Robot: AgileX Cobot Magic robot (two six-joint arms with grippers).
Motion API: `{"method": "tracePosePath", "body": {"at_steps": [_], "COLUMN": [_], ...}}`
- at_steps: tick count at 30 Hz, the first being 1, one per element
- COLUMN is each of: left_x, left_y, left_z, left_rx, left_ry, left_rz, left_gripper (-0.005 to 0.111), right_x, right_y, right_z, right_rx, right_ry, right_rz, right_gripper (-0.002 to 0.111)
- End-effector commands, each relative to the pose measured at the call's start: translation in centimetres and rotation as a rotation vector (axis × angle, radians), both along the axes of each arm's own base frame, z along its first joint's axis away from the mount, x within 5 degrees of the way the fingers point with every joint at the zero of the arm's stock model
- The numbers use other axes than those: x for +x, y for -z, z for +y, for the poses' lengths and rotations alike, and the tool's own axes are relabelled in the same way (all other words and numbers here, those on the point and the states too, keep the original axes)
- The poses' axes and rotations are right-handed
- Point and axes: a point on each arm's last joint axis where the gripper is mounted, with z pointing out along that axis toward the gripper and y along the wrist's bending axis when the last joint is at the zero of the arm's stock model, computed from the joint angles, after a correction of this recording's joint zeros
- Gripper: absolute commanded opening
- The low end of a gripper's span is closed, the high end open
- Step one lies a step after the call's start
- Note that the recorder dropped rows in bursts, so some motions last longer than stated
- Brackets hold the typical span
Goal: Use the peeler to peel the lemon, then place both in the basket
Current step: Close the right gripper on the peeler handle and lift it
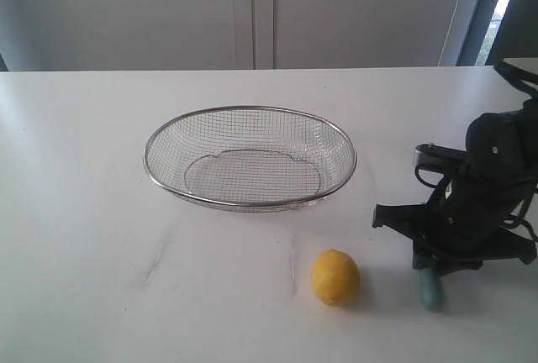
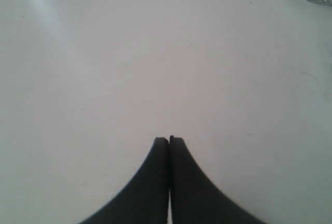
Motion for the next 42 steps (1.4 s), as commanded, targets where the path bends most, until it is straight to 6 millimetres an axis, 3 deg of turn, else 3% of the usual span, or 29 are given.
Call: {"method": "tracePosePath", "body": {"at_steps": [1,26,33,42], "left_x": [0.0,0.0,0.0,0.0], "left_y": [0.3,0.3,0.3,0.3], "left_z": [0.0,0.0,0.0,0.0], "left_rx": [-0.015,-0.015,-0.015,-0.015], "left_ry": [-0.004,-0.004,-0.004,-0.004], "left_rz": [0.009,0.009,0.009,0.009], "left_gripper": [0.0,0.0,0.0,0.0], "right_x": [-0.2,-2.3,-3.4,-3.5], "right_y": [-1.4,-6.2,-8.7,-8.8], "right_z": [0.0,-0.6,-0.9,-3.6], "right_rx": [0.004,0.017,-0.012,-0.069], "right_ry": [-0.009,-0.016,-0.185,-0.261], "right_rz": [-0.042,-0.096,-0.181,-0.137], "right_gripper": [0.0,0.0,0.0,0.0]}}
